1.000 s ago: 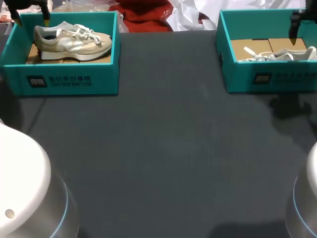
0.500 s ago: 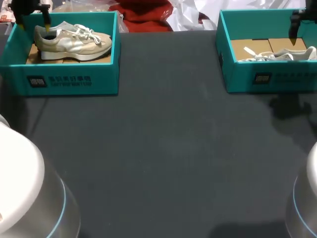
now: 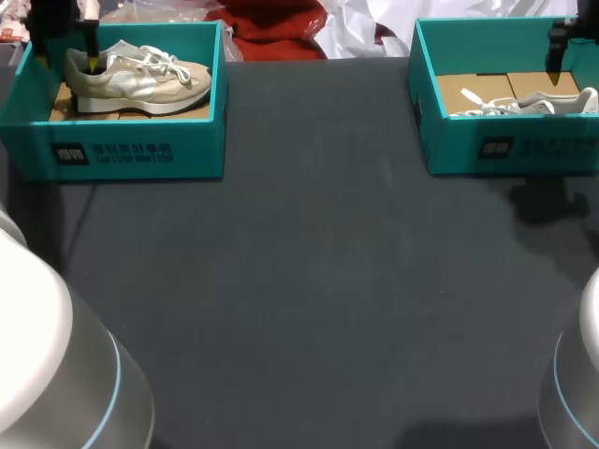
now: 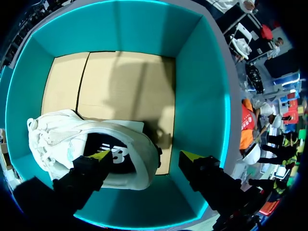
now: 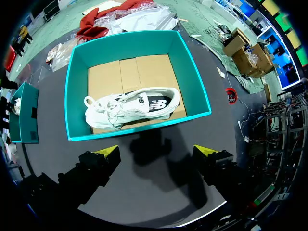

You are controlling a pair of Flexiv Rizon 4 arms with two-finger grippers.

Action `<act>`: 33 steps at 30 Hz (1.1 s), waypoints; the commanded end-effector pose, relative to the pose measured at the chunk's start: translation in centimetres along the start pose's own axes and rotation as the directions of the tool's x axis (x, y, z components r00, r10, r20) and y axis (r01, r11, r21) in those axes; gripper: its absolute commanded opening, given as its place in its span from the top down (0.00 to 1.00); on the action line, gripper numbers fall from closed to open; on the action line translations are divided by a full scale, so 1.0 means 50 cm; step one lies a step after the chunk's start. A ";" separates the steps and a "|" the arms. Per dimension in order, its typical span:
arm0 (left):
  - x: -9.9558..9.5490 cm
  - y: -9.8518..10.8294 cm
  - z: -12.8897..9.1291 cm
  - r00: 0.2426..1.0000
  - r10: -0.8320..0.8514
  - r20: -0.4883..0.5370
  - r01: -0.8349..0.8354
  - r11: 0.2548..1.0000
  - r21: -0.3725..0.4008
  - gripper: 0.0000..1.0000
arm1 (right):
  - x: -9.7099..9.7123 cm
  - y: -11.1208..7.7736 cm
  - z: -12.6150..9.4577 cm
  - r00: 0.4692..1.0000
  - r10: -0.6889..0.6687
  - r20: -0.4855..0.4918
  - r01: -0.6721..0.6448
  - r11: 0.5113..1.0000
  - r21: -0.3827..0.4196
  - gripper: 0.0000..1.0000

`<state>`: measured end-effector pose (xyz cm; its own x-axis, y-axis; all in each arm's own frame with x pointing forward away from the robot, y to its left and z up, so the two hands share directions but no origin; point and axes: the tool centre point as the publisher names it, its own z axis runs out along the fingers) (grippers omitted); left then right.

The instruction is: Take the shoe out of the shoebox, open the shoe tongue, remove and reinsert the insole, then place the shoe into the shoebox

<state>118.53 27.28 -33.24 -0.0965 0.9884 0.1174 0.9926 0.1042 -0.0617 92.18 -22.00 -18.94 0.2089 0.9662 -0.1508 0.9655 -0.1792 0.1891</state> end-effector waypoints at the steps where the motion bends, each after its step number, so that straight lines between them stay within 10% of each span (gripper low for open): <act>1: -0.001 0.026 0.018 1.000 -0.001 -0.004 0.001 0.999 0.040 0.11 | -0.001 -0.002 0.000 1.000 0.000 0.000 0.000 1.000 -0.002 0.00; 33: -0.003 0.022 0.097 0.998 0.002 -0.056 0.004 0.995 0.104 0.30 | -0.001 -0.002 0.000 1.000 0.000 0.000 0.000 1.000 -0.002 0.00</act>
<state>118.19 27.86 -37.47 -0.0919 0.9817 0.1668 0.9871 0.1119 -0.1146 92.18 -22.00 -18.94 0.2091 0.9662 -0.1508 0.9654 -0.1794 0.1893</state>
